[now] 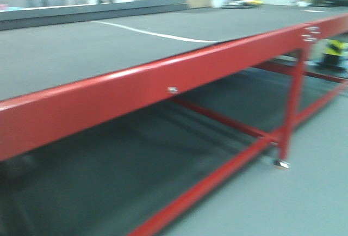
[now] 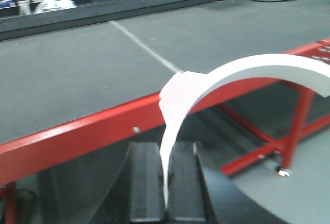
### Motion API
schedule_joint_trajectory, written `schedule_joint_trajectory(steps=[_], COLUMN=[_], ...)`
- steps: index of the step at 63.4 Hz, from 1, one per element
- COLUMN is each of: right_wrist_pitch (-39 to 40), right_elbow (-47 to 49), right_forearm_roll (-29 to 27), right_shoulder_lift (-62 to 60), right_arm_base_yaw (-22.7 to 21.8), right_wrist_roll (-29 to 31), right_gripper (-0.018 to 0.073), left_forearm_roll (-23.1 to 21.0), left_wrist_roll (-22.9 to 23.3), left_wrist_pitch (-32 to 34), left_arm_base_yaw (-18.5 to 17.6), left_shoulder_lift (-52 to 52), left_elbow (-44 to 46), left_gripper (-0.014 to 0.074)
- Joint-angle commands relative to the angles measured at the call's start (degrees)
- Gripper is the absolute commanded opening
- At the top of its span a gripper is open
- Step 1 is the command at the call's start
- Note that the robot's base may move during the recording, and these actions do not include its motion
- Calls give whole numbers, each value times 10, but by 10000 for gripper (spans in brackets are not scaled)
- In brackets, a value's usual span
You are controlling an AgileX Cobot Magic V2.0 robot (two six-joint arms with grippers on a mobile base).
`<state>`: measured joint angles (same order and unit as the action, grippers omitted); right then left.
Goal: Grab PVC pipe and place in blue bin
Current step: 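Drive the base back and turn away from the table holding both pieces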
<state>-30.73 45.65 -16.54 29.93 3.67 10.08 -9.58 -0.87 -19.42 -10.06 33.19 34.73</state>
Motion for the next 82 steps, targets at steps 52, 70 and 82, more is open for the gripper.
schedule_joint_trajectory(steps=[52, 70, 82], right_wrist_pitch=[16, 16, 16], right_elbow=[1, 1, 1], right_forearm_roll=[3, 3, 3], right_shoulder_lift=[-3, -3, -3], right_arm_base_yaw=[0, 0, 0], right_wrist_roll=[5, 5, 5], right_gripper=[-169, -169, -169], left_forearm_roll=[-4, -4, -4], left_wrist_roll=[5, 5, 5], left_wrist_pitch=[14, 14, 14], left_arm_base_yaw=[1, 1, 1], left_shoulder_lift=[-3, -3, -3], left_elbow=[2, 2, 2], left_gripper=[-111, -111, -111])
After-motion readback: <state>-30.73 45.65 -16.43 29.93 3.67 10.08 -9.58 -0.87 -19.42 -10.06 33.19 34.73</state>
